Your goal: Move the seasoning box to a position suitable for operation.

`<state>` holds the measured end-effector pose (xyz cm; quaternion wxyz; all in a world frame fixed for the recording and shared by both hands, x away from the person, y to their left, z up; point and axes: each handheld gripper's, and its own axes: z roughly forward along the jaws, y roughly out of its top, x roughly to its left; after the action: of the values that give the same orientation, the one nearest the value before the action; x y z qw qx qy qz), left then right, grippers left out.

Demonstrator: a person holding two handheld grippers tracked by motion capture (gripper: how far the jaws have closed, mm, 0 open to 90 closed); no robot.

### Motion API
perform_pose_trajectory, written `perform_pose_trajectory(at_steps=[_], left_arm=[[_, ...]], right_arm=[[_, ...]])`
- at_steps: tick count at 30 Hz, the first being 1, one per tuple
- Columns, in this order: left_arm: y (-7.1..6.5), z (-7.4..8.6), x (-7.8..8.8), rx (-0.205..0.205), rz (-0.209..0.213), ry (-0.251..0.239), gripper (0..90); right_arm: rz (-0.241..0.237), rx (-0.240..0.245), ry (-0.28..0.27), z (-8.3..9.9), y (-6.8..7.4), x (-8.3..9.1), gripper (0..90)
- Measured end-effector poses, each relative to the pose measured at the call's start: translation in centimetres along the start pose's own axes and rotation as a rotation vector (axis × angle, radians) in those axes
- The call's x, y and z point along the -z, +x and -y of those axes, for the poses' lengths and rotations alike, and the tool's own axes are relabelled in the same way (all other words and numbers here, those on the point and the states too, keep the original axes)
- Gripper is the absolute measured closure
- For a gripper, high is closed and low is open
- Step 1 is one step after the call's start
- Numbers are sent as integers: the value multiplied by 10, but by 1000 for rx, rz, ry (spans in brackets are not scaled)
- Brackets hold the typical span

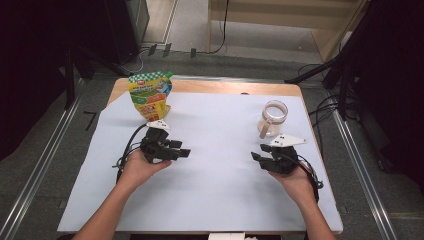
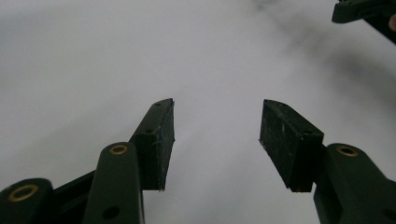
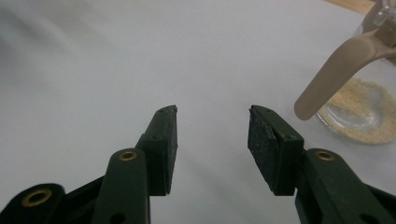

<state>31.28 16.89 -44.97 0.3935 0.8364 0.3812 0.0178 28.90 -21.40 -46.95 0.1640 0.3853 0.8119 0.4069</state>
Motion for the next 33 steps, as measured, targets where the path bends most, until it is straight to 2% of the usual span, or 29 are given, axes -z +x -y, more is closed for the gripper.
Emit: perform_pose_trajectory(at_steps=[1,3,6,10,17,18,24,33], left_arm=[[-1,0,0,-12,-5,-2,452],[-2,0,-2,-11,1,2,449],[-2,0,-4,-31,3,6,445],[-2,-3,-7,-37,7,0,444],[-5,-4,-10,-48,17,15,445],[-7,-4,-8,-63,15,16,445],[-8,-3,-7,-63,22,15,444],[-11,-4,-8,-68,17,18,443]], right_arm=[[2,3,-4,0,0,0,533],[1,-2,-4,0,-2,-1,521],[-14,-47,5,-1,-6,-3,524],[1,-61,4,-1,-10,-3,524],[2,-57,1,-1,-12,-2,524],[3,-55,-6,-2,-12,-1,524],[9,-77,-30,-5,-15,4,526],[44,-74,-44,-5,-19,10,515]])
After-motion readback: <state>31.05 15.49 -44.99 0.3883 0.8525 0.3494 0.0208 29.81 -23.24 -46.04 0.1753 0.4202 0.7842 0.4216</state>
